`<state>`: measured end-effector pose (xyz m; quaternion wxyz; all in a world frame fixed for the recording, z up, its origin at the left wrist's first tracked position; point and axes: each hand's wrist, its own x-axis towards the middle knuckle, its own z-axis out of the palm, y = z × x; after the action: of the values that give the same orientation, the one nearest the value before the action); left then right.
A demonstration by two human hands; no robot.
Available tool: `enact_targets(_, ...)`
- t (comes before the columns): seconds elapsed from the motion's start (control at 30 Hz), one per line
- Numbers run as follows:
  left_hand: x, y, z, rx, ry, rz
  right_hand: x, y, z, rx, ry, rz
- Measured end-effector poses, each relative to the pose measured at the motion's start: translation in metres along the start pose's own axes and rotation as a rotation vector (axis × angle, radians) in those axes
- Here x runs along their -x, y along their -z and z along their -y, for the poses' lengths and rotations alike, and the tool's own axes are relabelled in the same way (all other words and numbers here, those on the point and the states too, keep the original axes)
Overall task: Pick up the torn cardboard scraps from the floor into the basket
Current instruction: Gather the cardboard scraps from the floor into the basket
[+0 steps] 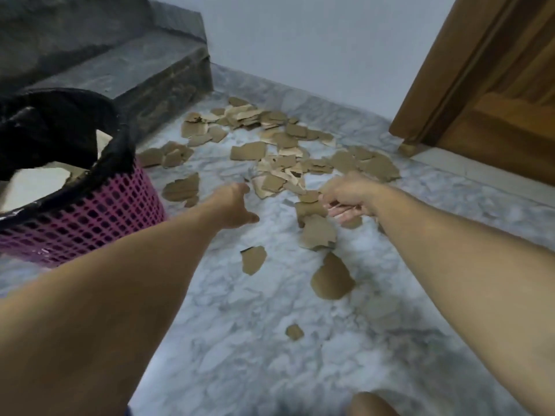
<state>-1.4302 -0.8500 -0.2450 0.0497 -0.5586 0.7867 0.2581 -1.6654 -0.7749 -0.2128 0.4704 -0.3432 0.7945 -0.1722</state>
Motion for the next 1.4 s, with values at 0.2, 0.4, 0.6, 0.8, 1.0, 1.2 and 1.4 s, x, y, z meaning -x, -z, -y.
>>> enact_targets(0.2,-0.031,-0.101,-0.007,-0.158,0.021,0.103,-0.039,-0.004,-0.089,0.214,-0.035,-0.023)
enact_targets(0.4,-0.041,-0.169,0.015,-0.250,0.044,0.125,-0.059,-0.035,-0.137,0.514,-0.014,0.048)
enact_targets(0.6,-0.046,-0.195,0.019,-0.212,0.047,-0.024,-0.079,-0.066,-0.165,0.709,0.024,-0.038)
enact_targets(0.8,-0.059,-0.188,0.005,0.046,0.020,0.013,-0.098,-0.055,-0.175,0.407,0.068,-0.060)
enact_targets(1.0,-0.091,-0.189,-0.051,0.100,-0.046,0.020,-0.117,-0.012,-0.182,0.377,0.047,-0.065)
enact_targets(1.2,-0.116,-0.197,-0.096,0.005,0.039,-0.039,-0.091,-0.044,-0.178,0.670,0.158,0.143)
enact_targets(1.4,-0.139,-0.202,-0.107,-0.119,-0.008,0.003,-0.090,-0.081,-0.189,0.829,0.345,0.041)
